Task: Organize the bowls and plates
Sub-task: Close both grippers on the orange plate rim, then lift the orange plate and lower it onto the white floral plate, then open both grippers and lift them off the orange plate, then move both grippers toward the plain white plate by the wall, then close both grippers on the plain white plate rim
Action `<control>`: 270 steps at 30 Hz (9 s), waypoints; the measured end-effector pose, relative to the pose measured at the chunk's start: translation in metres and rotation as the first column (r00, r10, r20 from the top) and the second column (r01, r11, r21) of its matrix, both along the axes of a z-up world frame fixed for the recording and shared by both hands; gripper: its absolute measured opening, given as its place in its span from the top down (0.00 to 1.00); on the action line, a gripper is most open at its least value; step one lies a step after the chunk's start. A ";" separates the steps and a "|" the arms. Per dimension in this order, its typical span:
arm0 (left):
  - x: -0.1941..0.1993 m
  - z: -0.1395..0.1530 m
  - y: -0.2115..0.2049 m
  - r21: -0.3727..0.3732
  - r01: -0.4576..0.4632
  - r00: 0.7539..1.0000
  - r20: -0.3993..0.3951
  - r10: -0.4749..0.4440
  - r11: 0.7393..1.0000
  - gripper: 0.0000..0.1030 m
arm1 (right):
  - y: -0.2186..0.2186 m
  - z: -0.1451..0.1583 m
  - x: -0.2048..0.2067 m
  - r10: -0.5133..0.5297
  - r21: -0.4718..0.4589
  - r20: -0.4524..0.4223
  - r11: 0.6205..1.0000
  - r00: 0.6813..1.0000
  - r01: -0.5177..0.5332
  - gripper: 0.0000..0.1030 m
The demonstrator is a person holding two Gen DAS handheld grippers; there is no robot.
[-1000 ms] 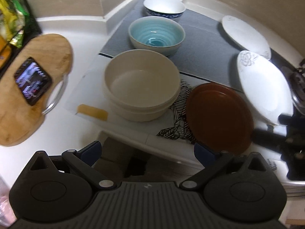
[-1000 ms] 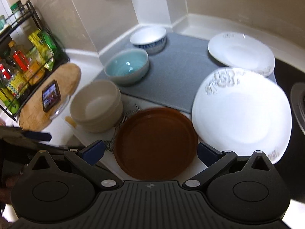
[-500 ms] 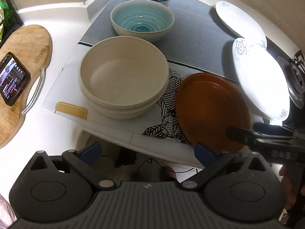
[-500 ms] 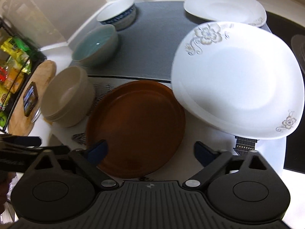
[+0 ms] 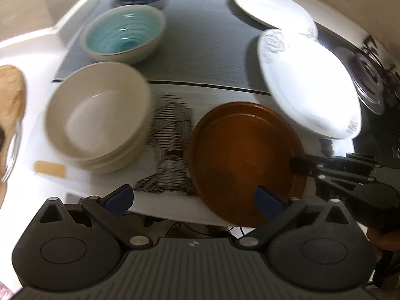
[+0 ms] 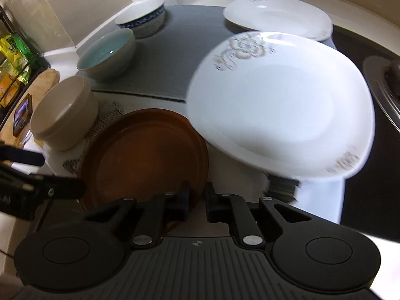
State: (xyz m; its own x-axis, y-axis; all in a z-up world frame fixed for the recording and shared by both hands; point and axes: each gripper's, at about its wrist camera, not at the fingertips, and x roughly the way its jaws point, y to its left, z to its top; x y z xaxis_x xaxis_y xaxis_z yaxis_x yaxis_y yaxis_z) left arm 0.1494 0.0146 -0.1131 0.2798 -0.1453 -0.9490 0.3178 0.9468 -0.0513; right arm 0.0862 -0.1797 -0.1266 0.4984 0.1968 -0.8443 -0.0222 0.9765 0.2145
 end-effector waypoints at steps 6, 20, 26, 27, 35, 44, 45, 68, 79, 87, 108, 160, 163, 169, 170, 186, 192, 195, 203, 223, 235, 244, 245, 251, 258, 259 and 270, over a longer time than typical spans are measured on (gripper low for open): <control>0.000 -0.011 -0.030 -0.049 0.066 0.997 -0.031 -0.067 0.997 0.00 | -0.016 0.000 -0.019 -0.025 0.008 -0.012 1.000 1.000 0.025 0.88; 0.010 -0.016 -0.025 -0.063 -0.047 0.998 -0.048 0.044 0.997 0.79 | -0.016 0.003 -0.026 -0.019 0.017 -0.021 1.000 1.000 0.019 0.87; -0.004 0.006 -0.010 -0.053 -0.026 0.999 -0.031 0.024 0.998 0.79 | -0.010 0.020 -0.027 0.046 0.048 -0.015 0.998 0.999 -0.045 0.87; -0.006 0.013 -0.007 -0.055 -0.027 0.999 -0.021 0.026 0.998 0.79 | -0.009 0.024 -0.026 0.057 0.052 -0.003 0.997 0.998 -0.057 0.87; 0.011 0.054 -0.025 -0.115 -0.003 0.995 0.096 0.015 0.993 0.79 | -0.028 0.060 -0.017 0.031 0.062 0.113 0.997 0.993 -0.038 0.87; 0.065 0.017 -0.118 -0.159 0.117 0.991 0.087 -0.104 0.980 0.79 | -0.091 0.053 -0.002 -0.133 -0.057 0.144 0.988 0.981 0.143 0.88; 0.069 0.012 -0.126 -0.151 0.126 0.990 0.080 -0.115 0.980 0.79 | -0.096 0.050 0.000 -0.143 -0.067 0.148 0.986 0.979 0.154 0.88; 0.099 -0.010 -0.139 0.001 0.055 0.979 0.196 -0.054 0.999 0.00 | -0.133 0.026 0.046 -0.280 -0.110 0.208 0.945 0.937 0.307 0.32; 0.098 -0.042 -0.139 0.001 0.087 0.993 0.074 -0.087 0.996 0.00 | -0.121 0.011 0.071 -0.250 -0.078 0.130 0.962 0.960 0.261 0.30; 0.083 -0.037 -0.140 -0.053 0.145 0.988 0.066 -0.142 0.988 0.00 | -0.113 0.009 0.072 -0.217 -0.096 0.108 0.969 0.970 0.228 0.29; 0.123 -0.047 -0.141 0.034 0.120 0.982 0.145 -0.124 0.992 0.00 | -0.111 0.006 0.079 -0.170 -0.120 0.102 0.976 0.980 0.182 0.28; 0.025 0.012 -0.072 0.109 -0.021 1.000 0.004 0.020 0.994 0.00 | -0.093 0.057 0.034 0.012 0.051 0.132 0.999 0.991 -0.019 0.17; 0.015 0.020 -0.057 0.144 -0.076 0.997 0.035 0.071 0.987 0.00 | -0.078 0.060 0.040 0.077 0.068 0.132 0.994 0.988 -0.087 0.17; -0.002 0.031 -0.033 0.174 -0.188 0.982 0.066 0.179 0.967 0.00 | -0.045 0.068 0.049 0.222 0.091 0.142 0.968 0.965 -0.236 0.17; -0.005 0.032 -0.030 0.180 -0.207 0.978 0.072 0.197 0.962 0.00 | -0.041 0.068 0.050 0.241 0.093 0.143 0.962 0.960 -0.255 0.17; -0.025 0.026 0.006 0.209 -0.324 0.945 0.017 0.328 0.923 0.00 | 0.003 0.068 0.061 0.396 0.110 0.126 0.906 0.909 -0.410 0.17; -0.025 0.027 0.013 0.205 -0.315 0.948 0.026 0.317 0.927 0.00 | 0.012 0.068 0.062 0.395 0.106 0.116 0.907 0.911 -0.407 0.17; -0.022 0.028 0.016 0.195 -0.302 0.953 0.030 0.303 0.933 0.00 | 0.016 0.070 0.061 0.388 0.101 0.118 0.911 0.914 -0.400 0.17; -0.003 0.041 0.015 0.142 -0.204 0.978 0.074 0.195 0.969 0.00 | 0.015 0.077 0.063 0.301 0.070 0.138 0.947 0.943 -0.313 0.17; 0.185 0.034 -0.065 -0.216 -0.177 0.975 0.099 0.201 0.960 0.00 | -0.129 0.087 0.143 -0.206 -0.031 0.357 0.972 0.911 0.231 0.18; 0.265 -0.013 -0.130 -0.186 -0.210 0.973 0.051 0.223 0.960 0.00 | -0.195 0.013 0.256 -0.331 0.105 0.176 0.943 0.927 0.317 0.18; 0.290 -0.034 -0.151 -0.153 -0.236 0.967 0.065 0.248 0.960 0.00 | -0.214 -0.003 0.278 -0.318 0.121 0.201 0.947 0.927 0.299 0.18; 0.292 -0.033 -0.152 -0.162 -0.228 0.969 0.063 0.241 0.960 0.00 | -0.214 -0.004 0.282 -0.309 0.130 0.202 0.949 0.929 0.287 0.18; 0.285 -0.027 -0.154 -0.226 -0.144 0.987 0.038 0.157 0.963 0.00 | -0.196 -0.001 0.292 -0.230 0.091 0.236 0.972 0.944 0.214 0.13; 0.255 -0.018 -0.142 -0.240 -0.080 0.995 0.032 0.091 0.968 0.00 | -0.179 0.001 0.294 -0.080 0.127 0.231 0.991 0.970 0.051 0.14; 0.252 -0.018 -0.138 -0.236 -0.086 0.995 0.030 0.095 0.968 0.00 | -0.179 -0.001 0.294 -0.079 0.135 0.226 0.990 0.971 0.049 0.14; 0.286 -0.025 -0.132 -0.200 -0.162 0.984 0.041 0.173 0.966 0.00 | -0.192 -0.010 0.260 -0.185 0.265 0.154 0.954 0.971 0.140 0.15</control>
